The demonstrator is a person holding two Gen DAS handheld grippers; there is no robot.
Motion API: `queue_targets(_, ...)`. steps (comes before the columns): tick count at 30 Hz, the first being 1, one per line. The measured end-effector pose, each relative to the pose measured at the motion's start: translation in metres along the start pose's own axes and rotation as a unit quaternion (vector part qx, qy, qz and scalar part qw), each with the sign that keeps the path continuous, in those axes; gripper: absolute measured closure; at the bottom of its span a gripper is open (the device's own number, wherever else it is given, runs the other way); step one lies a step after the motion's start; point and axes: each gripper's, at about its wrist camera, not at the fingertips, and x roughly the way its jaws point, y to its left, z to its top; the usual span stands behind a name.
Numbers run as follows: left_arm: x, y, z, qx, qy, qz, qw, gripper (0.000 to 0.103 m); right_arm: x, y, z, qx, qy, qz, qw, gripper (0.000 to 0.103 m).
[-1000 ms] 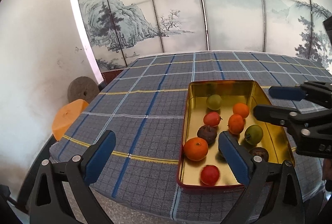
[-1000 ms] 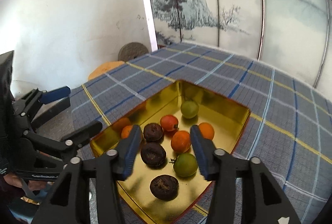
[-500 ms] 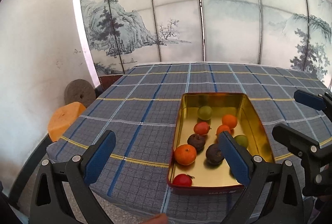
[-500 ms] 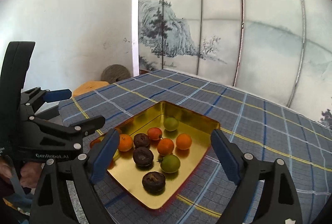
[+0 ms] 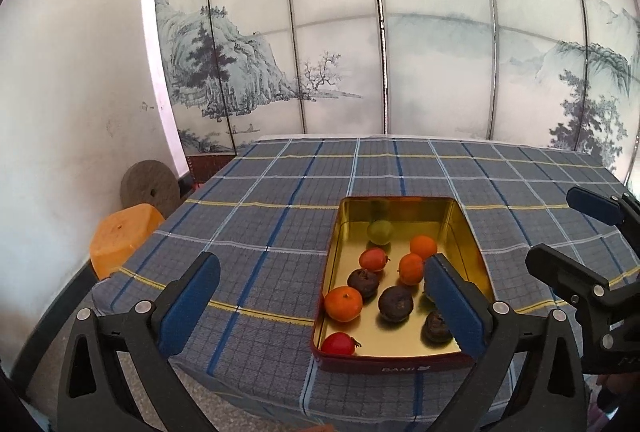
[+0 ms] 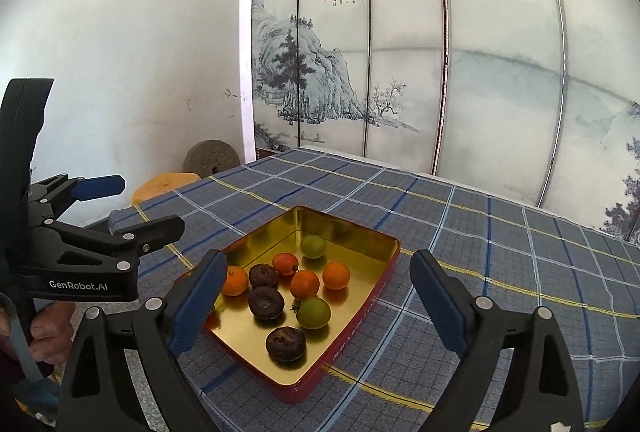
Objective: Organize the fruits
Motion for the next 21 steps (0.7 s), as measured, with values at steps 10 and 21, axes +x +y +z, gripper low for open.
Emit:
queue_targets(10, -0.011, -0.004, 0.001, 0.005, -0.004, -0.001, 1.0000, 0.000, -0.014, -0.004, 0.001, 0.006, -0.008, -0.002, 1.000, 0.012)
queue_targets(21, -0.020, -0.013, 0.005, 0.004, 0.002, -0.011, 0.9999, 0.000, -0.021, -0.010, -0.001, 0.011, -0.009, -0.005, 1.000, 0.011)
